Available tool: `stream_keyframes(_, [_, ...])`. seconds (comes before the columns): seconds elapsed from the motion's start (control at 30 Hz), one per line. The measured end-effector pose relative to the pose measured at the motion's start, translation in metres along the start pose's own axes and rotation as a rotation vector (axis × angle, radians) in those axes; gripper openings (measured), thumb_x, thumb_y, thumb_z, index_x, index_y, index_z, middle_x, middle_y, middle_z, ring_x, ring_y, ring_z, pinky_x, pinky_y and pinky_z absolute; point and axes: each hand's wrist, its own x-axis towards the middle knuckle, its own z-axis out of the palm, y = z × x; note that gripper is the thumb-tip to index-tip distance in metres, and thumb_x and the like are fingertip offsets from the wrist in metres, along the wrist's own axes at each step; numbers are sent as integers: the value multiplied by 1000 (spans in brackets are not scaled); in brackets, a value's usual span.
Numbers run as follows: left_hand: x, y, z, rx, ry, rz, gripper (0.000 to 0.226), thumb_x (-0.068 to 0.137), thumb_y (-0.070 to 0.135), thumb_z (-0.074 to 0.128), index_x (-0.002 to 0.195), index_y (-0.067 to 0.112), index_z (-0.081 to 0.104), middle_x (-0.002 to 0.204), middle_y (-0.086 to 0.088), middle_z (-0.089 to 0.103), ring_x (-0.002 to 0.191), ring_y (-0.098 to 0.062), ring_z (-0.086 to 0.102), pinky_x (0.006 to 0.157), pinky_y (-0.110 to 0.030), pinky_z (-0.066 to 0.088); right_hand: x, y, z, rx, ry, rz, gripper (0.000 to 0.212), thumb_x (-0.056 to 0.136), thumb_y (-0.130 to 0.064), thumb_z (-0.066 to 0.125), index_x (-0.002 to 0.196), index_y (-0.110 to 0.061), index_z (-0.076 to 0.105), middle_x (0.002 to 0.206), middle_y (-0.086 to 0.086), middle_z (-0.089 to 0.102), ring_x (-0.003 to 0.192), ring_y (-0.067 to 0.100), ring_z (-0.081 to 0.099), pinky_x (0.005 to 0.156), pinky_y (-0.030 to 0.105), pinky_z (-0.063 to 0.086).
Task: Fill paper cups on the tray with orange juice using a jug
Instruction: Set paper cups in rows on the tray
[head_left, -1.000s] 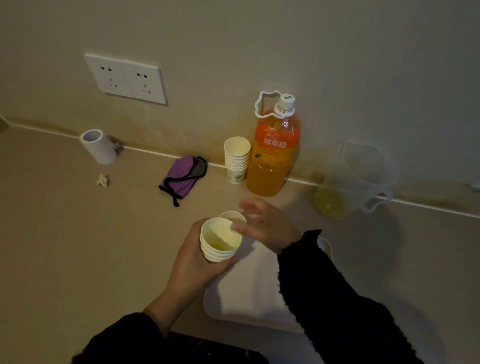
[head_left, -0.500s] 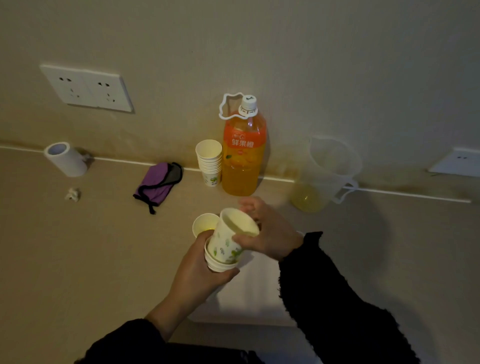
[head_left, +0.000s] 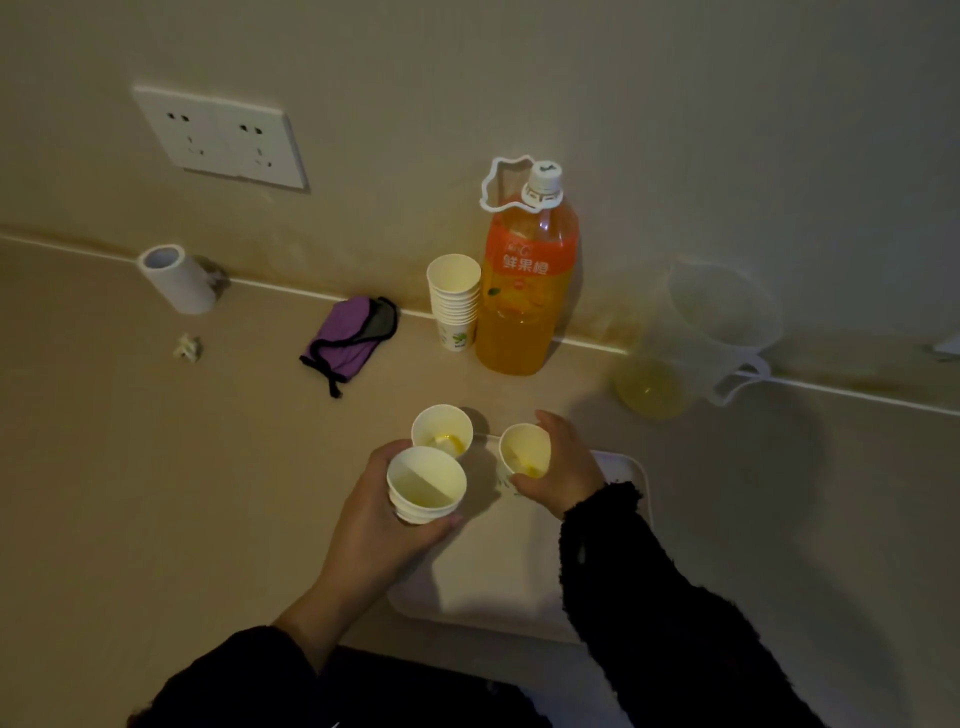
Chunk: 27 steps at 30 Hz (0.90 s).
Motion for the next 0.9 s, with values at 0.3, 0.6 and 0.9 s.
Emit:
stream_keyframes(0.3, [-2, -5, -4, -5, -1, -8, 71, 47, 39, 84, 107, 40, 45, 107, 15, 59, 94, 11, 56, 71, -3, 42, 12, -13, 11, -15, 3, -63, 87, 74, -21, 79, 145, -7, 29, 145, 15, 33, 132, 28, 36, 102, 29, 31])
stream_keyframes(0.6, [1, -4, -6, -14, -17, 0, 72, 46, 46, 80, 108, 39, 45, 108, 16, 59, 94, 9, 57, 72, -4, 43, 17, -18, 13, -14, 6, -41, 89, 74, -23, 80, 145, -10, 29, 145, 13, 32, 131, 26, 36, 102, 27, 30])
stream_keyframes(0.9, [10, 0, 1, -17, -77, -2, 80, 41, 50, 79, 113, 39, 44, 111, 17, 58, 97, 4, 57, 73, -7, 44, 8, -16, 2, 43, 24, 3, 94, 74, -32, 79, 147, -9, 24, 151, 10, 25, 139, 22, 28, 109, 26, 24])
